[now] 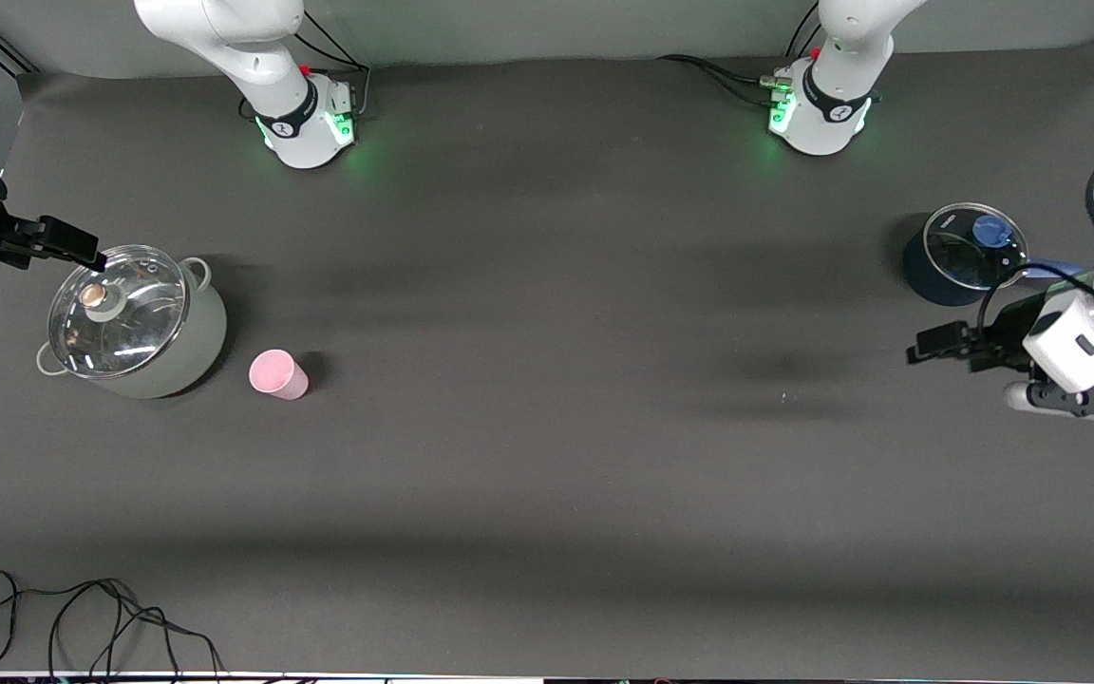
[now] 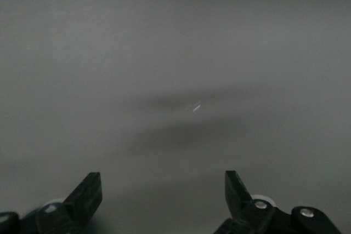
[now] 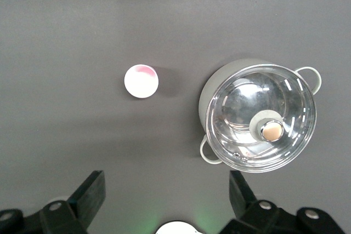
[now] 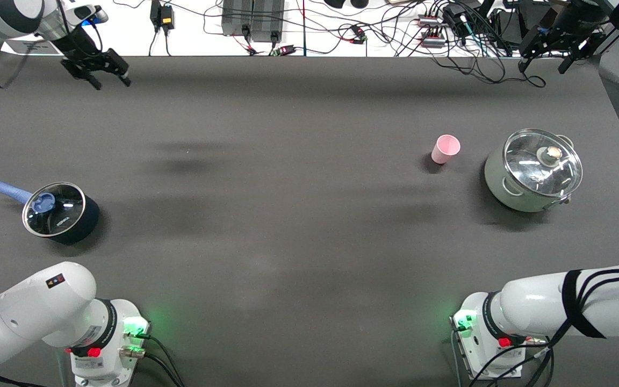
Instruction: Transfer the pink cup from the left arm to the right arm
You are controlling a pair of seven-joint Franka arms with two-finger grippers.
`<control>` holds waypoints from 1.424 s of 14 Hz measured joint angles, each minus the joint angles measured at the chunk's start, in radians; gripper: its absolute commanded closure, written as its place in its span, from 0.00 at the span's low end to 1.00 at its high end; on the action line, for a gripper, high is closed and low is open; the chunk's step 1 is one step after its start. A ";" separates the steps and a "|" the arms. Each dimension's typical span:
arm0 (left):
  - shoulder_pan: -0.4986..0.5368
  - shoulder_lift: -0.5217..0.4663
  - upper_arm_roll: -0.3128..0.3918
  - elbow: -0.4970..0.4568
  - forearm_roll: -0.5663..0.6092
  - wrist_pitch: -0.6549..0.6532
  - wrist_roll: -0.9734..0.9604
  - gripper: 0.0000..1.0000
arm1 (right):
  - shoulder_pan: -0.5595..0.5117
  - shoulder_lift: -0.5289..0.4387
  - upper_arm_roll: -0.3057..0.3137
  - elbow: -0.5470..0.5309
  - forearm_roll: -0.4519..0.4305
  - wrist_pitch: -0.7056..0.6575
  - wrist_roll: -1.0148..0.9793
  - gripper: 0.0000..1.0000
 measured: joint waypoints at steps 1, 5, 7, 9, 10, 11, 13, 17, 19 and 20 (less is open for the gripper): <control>-0.007 -0.011 0.000 0.009 0.041 -0.031 -0.002 0.00 | -0.001 0.000 0.005 0.000 0.000 0.000 0.000 0.00; -0.036 -0.060 -0.001 0.016 0.099 -0.094 -0.013 0.00 | -0.001 0.000 0.015 0.000 0.000 0.001 -0.001 0.00; -0.042 -0.094 -0.001 0.018 0.102 -0.104 -0.013 0.00 | 0.005 0.002 0.024 0.000 0.001 0.021 -0.001 0.00; -0.055 -0.117 -0.002 0.038 0.102 -0.149 -0.013 0.00 | 0.022 0.004 0.028 0.000 0.017 0.051 -0.001 0.00; -0.062 -0.121 -0.002 0.060 0.102 -0.176 -0.013 0.00 | 0.027 0.004 0.029 0.000 0.032 0.068 -0.001 0.00; -0.067 -0.121 -0.001 0.085 0.102 -0.202 -0.013 0.00 | 0.028 0.006 0.030 0.001 0.044 0.083 -0.001 0.00; -0.074 -0.121 -0.001 0.118 0.102 -0.240 -0.013 0.00 | 0.028 0.011 0.033 0.010 0.050 0.098 -0.001 0.00; -0.075 -0.112 0.002 0.121 0.102 -0.246 -0.014 0.00 | 0.028 0.039 0.041 0.061 0.050 0.099 -0.001 0.00; -0.075 -0.110 0.006 0.121 0.102 -0.236 -0.017 0.00 | 0.028 0.045 0.041 0.068 0.050 0.099 -0.001 0.00; -0.076 -0.110 0.007 0.121 0.102 -0.233 -0.022 0.00 | 0.028 0.046 0.041 0.068 0.050 0.099 -0.002 0.00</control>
